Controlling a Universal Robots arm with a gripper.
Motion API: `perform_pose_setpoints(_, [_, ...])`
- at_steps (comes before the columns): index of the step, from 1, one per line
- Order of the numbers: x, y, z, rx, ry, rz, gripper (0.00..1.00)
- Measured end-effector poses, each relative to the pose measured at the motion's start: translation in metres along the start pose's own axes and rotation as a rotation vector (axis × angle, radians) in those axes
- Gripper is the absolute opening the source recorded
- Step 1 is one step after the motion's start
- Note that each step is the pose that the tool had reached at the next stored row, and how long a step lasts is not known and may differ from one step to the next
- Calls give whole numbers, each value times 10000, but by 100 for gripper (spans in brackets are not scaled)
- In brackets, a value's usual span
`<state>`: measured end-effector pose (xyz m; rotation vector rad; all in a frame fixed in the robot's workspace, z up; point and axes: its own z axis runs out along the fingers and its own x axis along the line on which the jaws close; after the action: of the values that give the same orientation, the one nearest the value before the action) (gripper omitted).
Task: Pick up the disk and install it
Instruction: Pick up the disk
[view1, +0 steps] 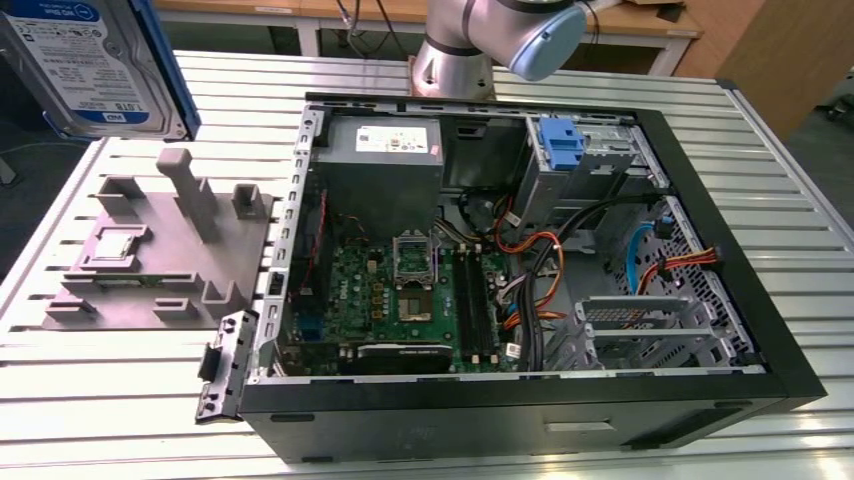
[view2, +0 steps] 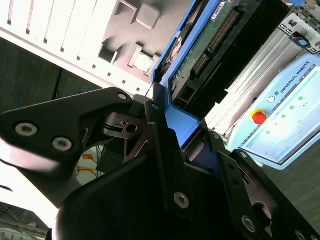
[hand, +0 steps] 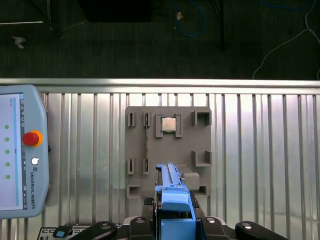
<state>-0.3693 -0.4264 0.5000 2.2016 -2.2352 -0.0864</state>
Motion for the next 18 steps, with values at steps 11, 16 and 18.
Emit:
perform_pose_setpoints(11, [-1, -35, -1, 0, 0, 0, 37])
perform_pose_setpoints(16, [-1, -43, -2, 0, 0, 0, 37])
perform_pose_setpoints(18, [-1, -46, -2, -1, 0, 0, 37])
